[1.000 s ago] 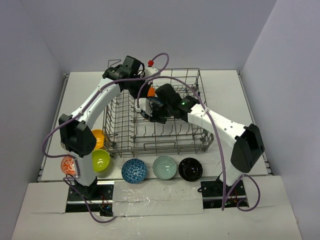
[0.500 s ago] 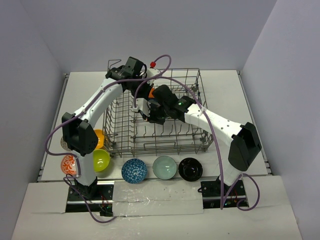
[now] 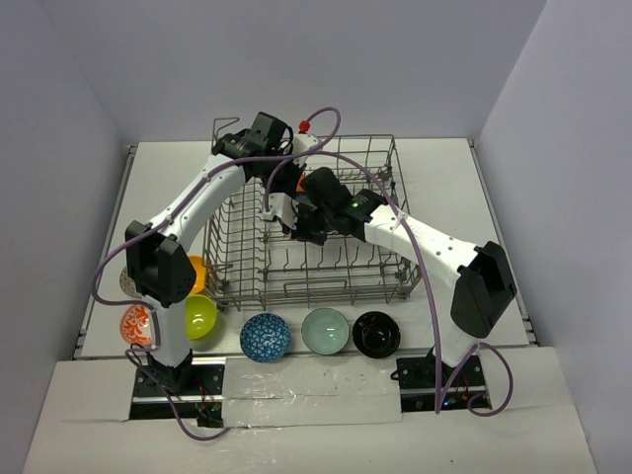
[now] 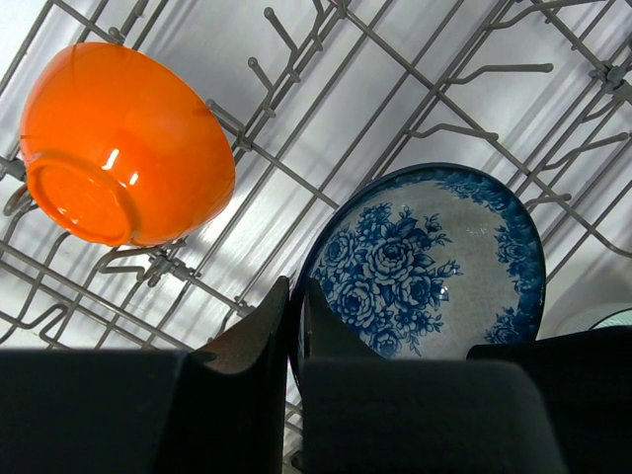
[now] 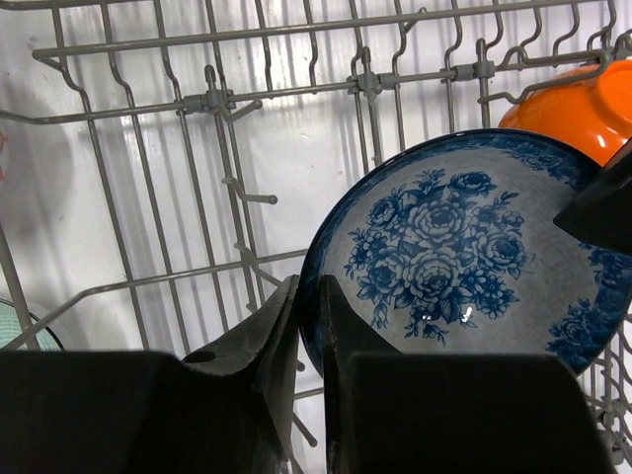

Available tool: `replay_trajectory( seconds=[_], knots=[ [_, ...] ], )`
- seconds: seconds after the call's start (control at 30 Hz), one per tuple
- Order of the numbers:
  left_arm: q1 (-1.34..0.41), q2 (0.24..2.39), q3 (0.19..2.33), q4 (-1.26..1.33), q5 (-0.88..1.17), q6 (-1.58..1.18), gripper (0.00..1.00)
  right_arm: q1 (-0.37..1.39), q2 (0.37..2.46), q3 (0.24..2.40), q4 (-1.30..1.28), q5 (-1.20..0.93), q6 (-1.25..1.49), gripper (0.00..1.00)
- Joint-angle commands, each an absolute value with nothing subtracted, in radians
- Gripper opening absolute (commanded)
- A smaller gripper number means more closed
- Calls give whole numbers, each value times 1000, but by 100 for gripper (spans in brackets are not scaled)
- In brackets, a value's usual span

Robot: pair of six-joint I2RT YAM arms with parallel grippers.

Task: Load the bowls into the dish rack
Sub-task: Pass from the left arm to the right

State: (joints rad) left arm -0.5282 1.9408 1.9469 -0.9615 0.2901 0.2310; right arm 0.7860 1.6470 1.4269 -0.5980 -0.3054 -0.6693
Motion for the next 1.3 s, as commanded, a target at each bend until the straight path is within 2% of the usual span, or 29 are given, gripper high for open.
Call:
replay_trajectory(
  seconds=[0.0, 0.33, 0.53, 1.0, 1.27],
  knots=[
    [-566, 1939, 2000, -923, 342, 166, 7, 785, 1649, 1479, -528, -291, -638, 0],
    [-569, 1944, 2013, -927, 359, 156, 14, 787, 1660, 1480, -538, -295, -646, 0],
    [-575, 1940, 2017, -930, 380, 149, 27, 790, 1655, 1479, -535, -291, -646, 0],
    [-580, 1939, 2017, -922, 339, 140, 37, 790, 1661, 1468, -535, -288, -650, 0],
    [-580, 1942, 2103, -934, 287, 130, 48, 790, 1660, 1462, -531, -282, -650, 0]
  ],
)
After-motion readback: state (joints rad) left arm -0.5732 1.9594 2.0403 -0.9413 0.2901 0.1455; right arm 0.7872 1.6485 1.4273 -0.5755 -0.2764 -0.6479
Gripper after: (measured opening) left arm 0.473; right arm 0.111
